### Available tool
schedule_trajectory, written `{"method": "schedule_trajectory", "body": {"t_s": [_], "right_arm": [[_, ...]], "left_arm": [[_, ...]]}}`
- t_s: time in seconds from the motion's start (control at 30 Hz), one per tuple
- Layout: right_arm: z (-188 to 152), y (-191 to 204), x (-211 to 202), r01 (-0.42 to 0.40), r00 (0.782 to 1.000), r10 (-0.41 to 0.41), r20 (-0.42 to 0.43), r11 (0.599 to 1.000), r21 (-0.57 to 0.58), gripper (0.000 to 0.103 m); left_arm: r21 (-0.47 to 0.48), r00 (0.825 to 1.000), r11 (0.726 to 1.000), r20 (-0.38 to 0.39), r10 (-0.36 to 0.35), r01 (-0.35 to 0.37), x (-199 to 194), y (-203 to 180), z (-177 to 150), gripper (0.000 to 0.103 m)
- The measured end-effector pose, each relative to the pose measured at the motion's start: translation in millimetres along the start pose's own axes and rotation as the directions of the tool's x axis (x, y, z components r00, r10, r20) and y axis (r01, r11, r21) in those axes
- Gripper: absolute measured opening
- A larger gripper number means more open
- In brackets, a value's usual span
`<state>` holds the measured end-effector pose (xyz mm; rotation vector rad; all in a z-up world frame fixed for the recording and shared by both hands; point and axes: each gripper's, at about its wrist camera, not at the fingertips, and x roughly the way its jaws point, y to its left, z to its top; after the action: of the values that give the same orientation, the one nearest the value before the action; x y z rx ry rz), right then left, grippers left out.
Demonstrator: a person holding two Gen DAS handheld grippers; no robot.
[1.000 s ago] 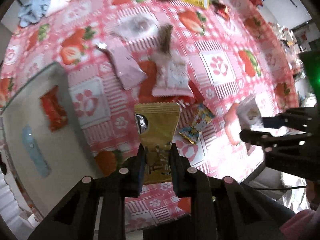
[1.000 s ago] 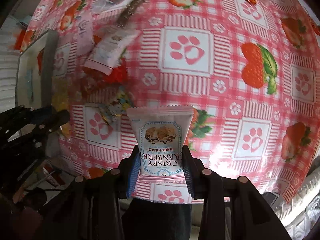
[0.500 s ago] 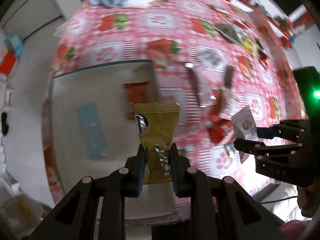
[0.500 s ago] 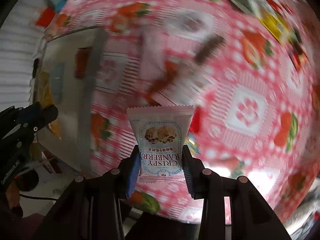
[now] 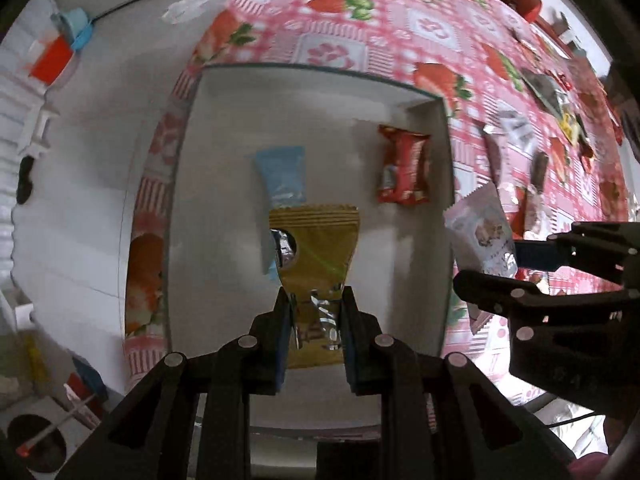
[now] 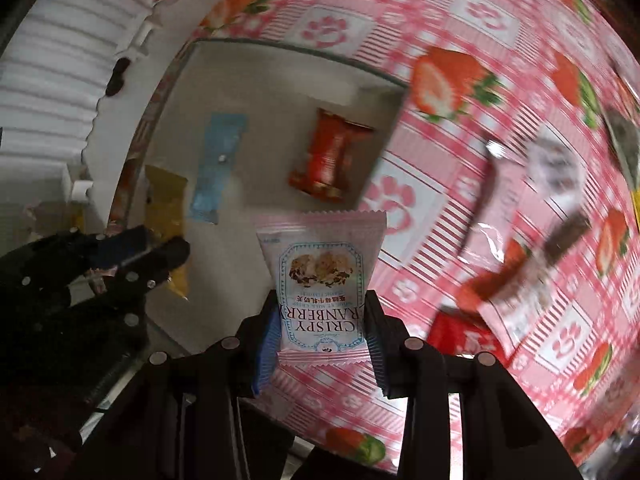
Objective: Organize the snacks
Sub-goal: 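Carry the gold and white packets to the white tray and release them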
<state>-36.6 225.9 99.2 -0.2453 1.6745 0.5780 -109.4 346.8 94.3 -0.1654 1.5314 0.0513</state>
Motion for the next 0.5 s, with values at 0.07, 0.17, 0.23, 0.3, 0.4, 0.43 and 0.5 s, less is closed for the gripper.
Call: {"method": "schedule_trajectory", "body": {"t_s": [0.07, 0.17, 0.23, 0.3, 0.4, 0.43, 0.5], "right_arm": [[2.6, 6.4, 9.9, -0.004, 1.0, 0.004, -0.012, 1.0, -0.005, 0.041], [12.3, 17.9, 24.5, -0.017, 0.999, 0.016, -0.039, 1.0, -0.005, 0.041], [15.8, 21.5, 31.2, -0.023, 0.998, 0.023, -0.052, 1.0, 0.0, 0.041], [21.3, 23.2, 36.3, -0.026, 0.998, 0.026, -0.058, 1.0, 0.002, 0.042], [25.9, 27.5, 41.3, -0.037, 0.997, 0.037, -0.064, 0.999, 0.0, 0.046], [25.9, 27.6, 40.9, -0.04, 0.997, 0.039, -0.063, 0.999, -0.002, 0.046], [27.9, 29.9, 41.5, -0.04, 0.997, 0.039, -0.061, 0.999, -0.001, 0.054]], "left_arm": [[-0.011, 1.0, 1.0, -0.004, 0.0, 0.0, 1.2, 5.6, -1.8, 0.025], [-0.035, 1.0, 0.999, -0.008, 0.011, -0.012, -1.1, 14.1, -3.8, 0.027], [-0.05, 1.0, 0.999, -0.014, 0.009, -0.01, -3.1, 19.1, -2.9, 0.035], [-0.076, 1.0, 0.997, -0.003, 0.019, -0.019, -9.1, 23.4, -1.6, 0.067], [-0.134, 0.999, 0.991, 0.046, 0.02, -0.014, -27.2, 33.4, 1.9, 0.079], [-0.152, 0.999, 0.988, 0.052, 0.014, -0.006, -33.4, 36.9, 4.1, 0.079], [-0.185, 0.998, 0.983, 0.059, 0.012, -0.001, -44.9, 42.8, 9.4, 0.079]]}}
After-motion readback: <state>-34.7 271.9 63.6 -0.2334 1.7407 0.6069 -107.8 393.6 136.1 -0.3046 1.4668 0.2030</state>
